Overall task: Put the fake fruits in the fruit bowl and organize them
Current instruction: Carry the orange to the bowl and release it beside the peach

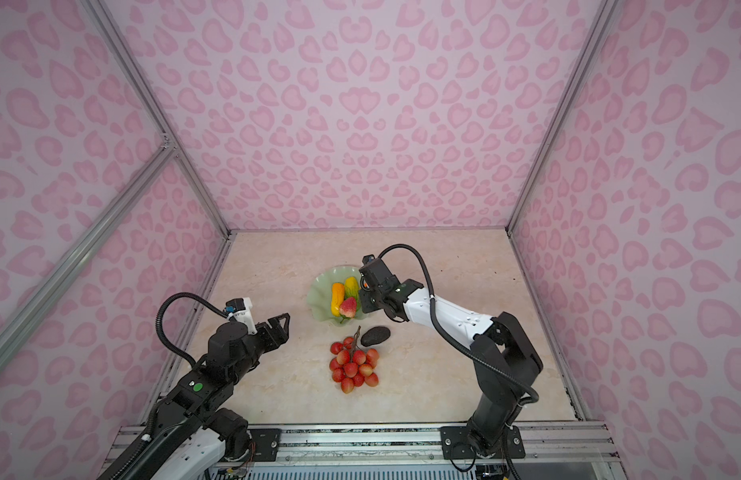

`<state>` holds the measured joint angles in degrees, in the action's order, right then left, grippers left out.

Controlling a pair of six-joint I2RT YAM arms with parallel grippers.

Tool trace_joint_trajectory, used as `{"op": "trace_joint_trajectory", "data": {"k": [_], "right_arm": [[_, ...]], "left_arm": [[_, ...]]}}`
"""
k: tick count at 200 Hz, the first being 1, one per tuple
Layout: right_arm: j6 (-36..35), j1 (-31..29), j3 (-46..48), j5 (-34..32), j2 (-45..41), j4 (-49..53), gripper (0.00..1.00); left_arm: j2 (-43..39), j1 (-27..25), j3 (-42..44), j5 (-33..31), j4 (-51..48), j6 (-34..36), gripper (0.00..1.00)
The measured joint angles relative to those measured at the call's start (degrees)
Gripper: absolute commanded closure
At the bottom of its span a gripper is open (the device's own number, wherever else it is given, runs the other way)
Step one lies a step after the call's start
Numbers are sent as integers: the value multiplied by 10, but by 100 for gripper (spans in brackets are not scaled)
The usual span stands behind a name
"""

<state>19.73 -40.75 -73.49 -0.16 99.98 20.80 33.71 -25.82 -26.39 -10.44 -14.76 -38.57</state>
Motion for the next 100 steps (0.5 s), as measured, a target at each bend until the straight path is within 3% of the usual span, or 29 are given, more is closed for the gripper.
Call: {"op": "trace_joint_trajectory", "data": {"k": [29, 66, 100], "right_arm": [[-11, 8, -36, 7, 62, -1, 65], [-19, 12, -67, 17, 97, 1, 38], [-24, 12, -70, 19, 85, 5, 35]], "left_arm": [[2, 0, 0, 17, 0, 16, 20], [19, 0, -2, 33, 0, 31, 21], [34, 0, -4, 40, 1, 37, 21]]}}
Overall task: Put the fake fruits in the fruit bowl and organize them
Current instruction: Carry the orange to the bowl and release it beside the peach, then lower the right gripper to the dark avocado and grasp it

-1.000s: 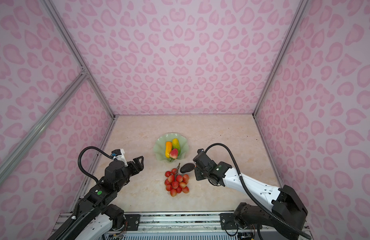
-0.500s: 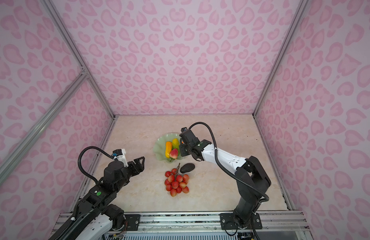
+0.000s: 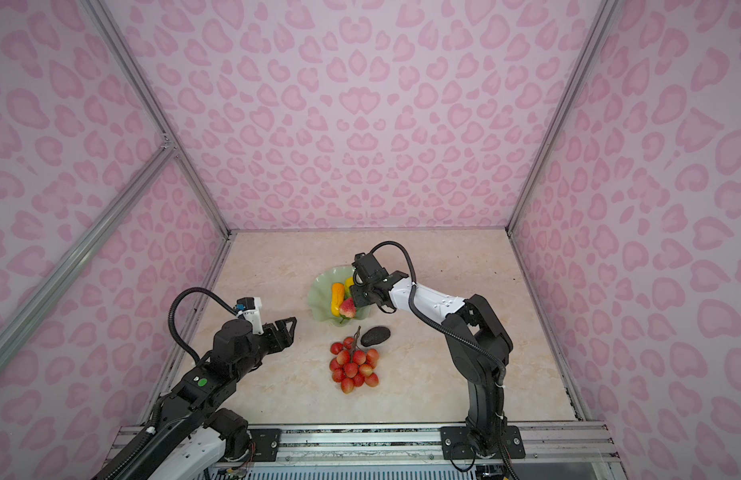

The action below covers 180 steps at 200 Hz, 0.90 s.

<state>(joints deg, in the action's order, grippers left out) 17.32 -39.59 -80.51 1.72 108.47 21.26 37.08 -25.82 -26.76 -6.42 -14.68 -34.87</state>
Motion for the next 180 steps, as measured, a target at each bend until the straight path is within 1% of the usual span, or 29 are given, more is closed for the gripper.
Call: {"op": "trace_joint_trajectory", "data": {"k": [17, 38, 72, 82, 95, 114, 143, 180], "right_arm": [[-2, 0, 12, -2, -25, 0, 35], [-4, 1, 57, -4, -77, -2, 33], [-21, 3, 179, -5, -187, 9, 24], [-33, 3, 209, -1, -208, 15, 21], [-55, 2, 239, 10, -227, 29, 20], [-89, -3, 251, 26, -234, 54, 20], [-132, -17, 247, 46, -229, 57, 21], [-170, -45, 216, 55, -172, 60, 23]], "left_arm": [[5, 0, -2, 0, 0, 0, 21], [7, 0, -3, 0, 2, 4, 21], [10, 0, -3, 0, 6, 4, 20], [13, 0, -3, -1, 11, 5, 20], [18, 0, -3, -2, 14, 8, 20], [23, 0, -7, -3, 14, 12, 20], [24, 0, -11, -3, 15, 19, 20], [21, 0, -10, -3, 15, 18, 20]]}}
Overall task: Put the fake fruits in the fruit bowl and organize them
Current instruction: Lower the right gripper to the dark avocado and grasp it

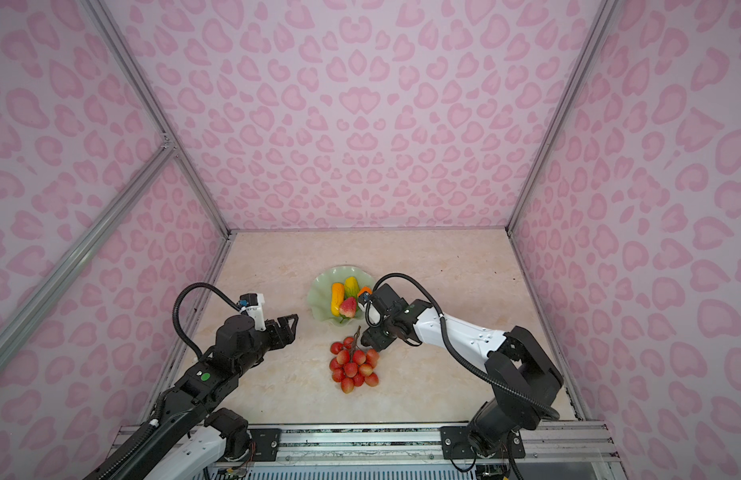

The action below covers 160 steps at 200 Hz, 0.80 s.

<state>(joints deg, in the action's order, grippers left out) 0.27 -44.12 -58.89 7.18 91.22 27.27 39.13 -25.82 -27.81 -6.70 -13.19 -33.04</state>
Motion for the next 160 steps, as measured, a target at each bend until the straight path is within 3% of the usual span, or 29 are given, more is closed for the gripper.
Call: {"op": "trace_joint_trajectory", "data": {"k": [47, 93, 130, 160], "right_arm": [[-14, -1, -20, -7, 63, -6, 30], [-13, -2, -20, -13, 84, -9, 58], [-7, -2, -14, -18, 78, -11, 43], [-2, -2, 0, -16, 45, -26, 40]], "left_arm": [[-8, 0, 2, -3, 0, -2, 20], [-4, 0, 3, -6, 0, -2, 20], [0, 0, 3, -6, 0, -2, 20], [0, 0, 3, -6, 0, -2, 20]]}}
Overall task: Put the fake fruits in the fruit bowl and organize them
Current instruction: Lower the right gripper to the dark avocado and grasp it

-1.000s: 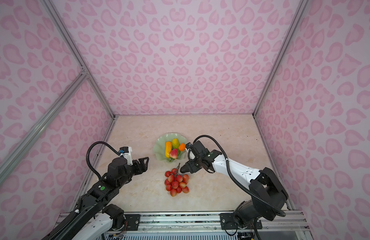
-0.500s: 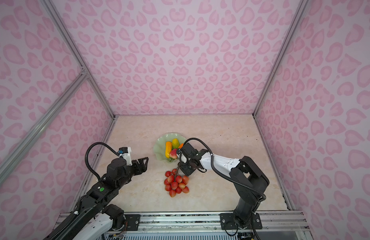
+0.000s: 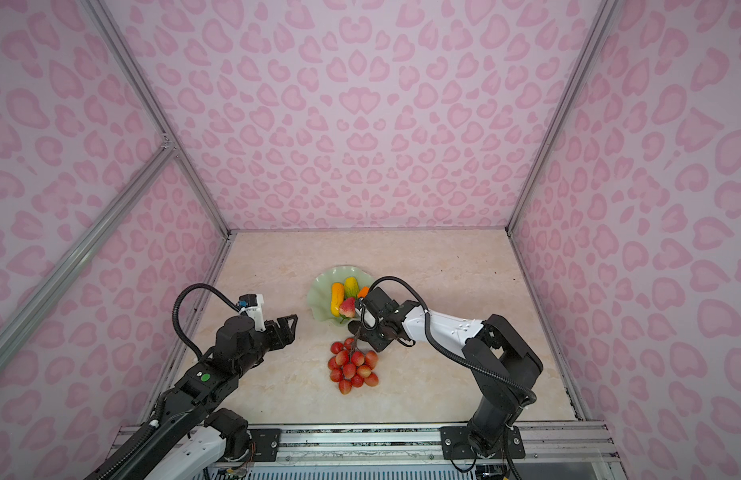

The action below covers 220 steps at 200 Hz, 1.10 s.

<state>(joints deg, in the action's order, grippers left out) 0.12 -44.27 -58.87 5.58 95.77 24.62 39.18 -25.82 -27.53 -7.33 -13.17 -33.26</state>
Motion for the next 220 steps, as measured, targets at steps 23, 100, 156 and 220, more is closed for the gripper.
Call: {"op": "trace_joint_trajectory", "data": {"k": [23, 100, 156, 220], "right_arm": [[5, 1, 3, 19, 2, -22, 41], [34, -7, -38, 68, 65, -67, 42], [51, -14, -63, 66, 96, -74, 55], [70, -14, -39, 49, 74, -82, 80]], "left_arm": [[0, 0, 0, 0, 0, 0, 20], [-5, 0, 0, -2, 0, 0, 20], [-9, 0, 0, -5, -1, 0, 20], [-13, 0, 0, -7, -1, 0, 20]]}}
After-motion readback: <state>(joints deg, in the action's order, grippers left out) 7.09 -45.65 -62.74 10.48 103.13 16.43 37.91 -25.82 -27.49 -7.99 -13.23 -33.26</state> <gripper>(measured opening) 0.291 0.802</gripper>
